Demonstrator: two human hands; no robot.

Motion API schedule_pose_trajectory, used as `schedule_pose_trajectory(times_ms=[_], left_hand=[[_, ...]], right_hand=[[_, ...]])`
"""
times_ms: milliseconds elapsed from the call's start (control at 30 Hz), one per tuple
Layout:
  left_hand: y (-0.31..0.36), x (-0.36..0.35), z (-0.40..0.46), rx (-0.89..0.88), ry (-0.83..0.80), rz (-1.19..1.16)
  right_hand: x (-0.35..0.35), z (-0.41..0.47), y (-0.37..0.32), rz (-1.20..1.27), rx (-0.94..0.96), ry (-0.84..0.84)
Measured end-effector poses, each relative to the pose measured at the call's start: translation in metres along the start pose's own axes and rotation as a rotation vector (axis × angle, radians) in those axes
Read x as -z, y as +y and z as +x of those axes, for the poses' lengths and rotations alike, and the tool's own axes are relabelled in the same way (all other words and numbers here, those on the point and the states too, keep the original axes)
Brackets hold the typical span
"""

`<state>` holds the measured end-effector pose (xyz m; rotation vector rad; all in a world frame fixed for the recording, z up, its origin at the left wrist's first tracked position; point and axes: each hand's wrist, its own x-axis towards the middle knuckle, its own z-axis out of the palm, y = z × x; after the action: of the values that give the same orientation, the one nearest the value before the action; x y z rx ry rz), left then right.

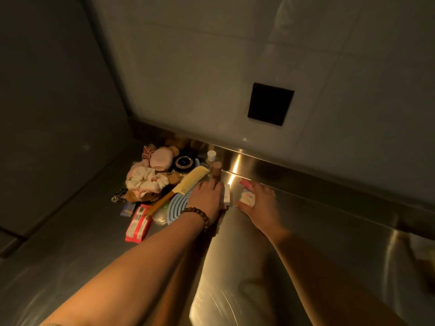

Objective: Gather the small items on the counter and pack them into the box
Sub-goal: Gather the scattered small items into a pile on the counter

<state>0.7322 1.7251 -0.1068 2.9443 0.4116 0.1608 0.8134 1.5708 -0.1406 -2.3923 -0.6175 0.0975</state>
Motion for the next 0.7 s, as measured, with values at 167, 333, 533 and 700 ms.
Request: schedule_pose_trajectory(times_ms=[167,333,533,700], left_hand=[[-0.011,-0.004,0.015,0.089,0.013,-0.017],[-0.015,-0.008,0.020,0.104,0.025,0.011],[-0.017,-0.008,0.017,0.108,0.042,0.005],[-0.015,-0.005,0.014,0.095,0.103,-0.061]], right_hand=[[-0.016,0.016,-0.011,0.017,0.026,-0.030],[-0.025,0.035,-0.025,0.131,0.057,-0.074],[-0.029,0.046,-0.026,0.154,0.050,-0.123],[-0.033,0.048,-0.029,0.056,0.057,-0.047]])
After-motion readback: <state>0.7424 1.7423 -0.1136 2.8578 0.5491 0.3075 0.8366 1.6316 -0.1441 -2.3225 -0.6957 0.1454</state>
